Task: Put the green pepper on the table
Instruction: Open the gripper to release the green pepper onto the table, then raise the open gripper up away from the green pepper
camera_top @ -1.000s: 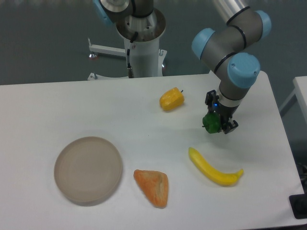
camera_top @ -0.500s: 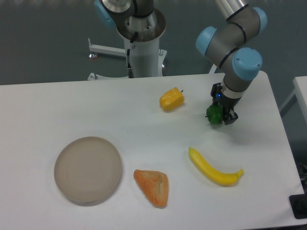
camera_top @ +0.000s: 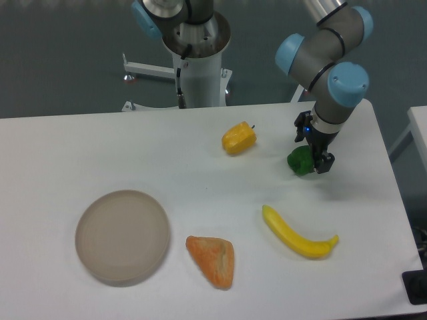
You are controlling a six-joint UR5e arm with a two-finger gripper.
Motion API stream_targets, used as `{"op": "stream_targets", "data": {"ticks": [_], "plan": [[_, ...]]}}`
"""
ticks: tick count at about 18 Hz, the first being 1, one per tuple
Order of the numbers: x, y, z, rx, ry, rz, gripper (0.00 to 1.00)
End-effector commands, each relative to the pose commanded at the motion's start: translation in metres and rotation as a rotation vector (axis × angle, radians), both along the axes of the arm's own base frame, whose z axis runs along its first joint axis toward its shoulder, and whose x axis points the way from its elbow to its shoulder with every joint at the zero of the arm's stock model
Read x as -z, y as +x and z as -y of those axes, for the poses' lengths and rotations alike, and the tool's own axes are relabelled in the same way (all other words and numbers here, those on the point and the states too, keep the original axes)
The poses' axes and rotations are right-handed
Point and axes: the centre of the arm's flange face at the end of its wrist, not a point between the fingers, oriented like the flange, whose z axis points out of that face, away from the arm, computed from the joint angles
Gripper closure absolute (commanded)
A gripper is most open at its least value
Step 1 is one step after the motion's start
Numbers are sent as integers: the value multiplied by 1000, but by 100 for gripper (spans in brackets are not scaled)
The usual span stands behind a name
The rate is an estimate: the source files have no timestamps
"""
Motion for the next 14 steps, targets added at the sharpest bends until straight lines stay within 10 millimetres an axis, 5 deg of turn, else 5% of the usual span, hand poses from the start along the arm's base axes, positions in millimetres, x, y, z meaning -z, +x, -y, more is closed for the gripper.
{"op": "stream_targets", "data": {"ticks": [5, 10, 14], "plan": [[-33, 14, -34, -126, -22, 38, 0], [-47, 33, -105, -274, -14, 4, 0], [-48, 48, -122, -336, -21, -1, 0]]}}
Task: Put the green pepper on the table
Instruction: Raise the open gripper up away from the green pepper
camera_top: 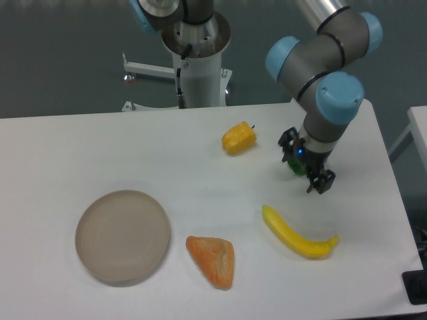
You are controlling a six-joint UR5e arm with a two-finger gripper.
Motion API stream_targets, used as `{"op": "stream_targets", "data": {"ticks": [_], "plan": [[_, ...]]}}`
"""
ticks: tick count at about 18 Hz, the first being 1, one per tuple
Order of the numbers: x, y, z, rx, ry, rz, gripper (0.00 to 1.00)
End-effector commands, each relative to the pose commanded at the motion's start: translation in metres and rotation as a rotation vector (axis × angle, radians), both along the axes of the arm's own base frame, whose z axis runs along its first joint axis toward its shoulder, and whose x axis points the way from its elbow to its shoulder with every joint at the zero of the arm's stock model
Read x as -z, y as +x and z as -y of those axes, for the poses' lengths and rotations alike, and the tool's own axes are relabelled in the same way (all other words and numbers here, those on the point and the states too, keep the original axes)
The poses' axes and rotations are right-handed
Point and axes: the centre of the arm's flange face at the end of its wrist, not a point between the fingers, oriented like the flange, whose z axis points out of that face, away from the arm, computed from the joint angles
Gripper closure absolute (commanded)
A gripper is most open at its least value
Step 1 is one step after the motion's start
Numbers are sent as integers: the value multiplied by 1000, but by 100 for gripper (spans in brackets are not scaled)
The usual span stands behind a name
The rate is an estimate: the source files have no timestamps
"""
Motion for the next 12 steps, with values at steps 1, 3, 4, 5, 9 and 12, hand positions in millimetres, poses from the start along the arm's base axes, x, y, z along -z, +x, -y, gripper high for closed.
{"op": "stream_targets", "data": {"ticks": [1, 3, 4, 5, 9, 12], "plan": [[-1, 2, 0, 6, -15, -17, 0], [1, 3, 1, 11, -16, -19, 0], [3, 4, 1, 11, -15, -20, 0], [3, 4, 1, 11, -15, -20, 0], [6, 6, 2, 12, -18, -16, 0], [6, 6, 2, 23, -17, -18, 0]]}}
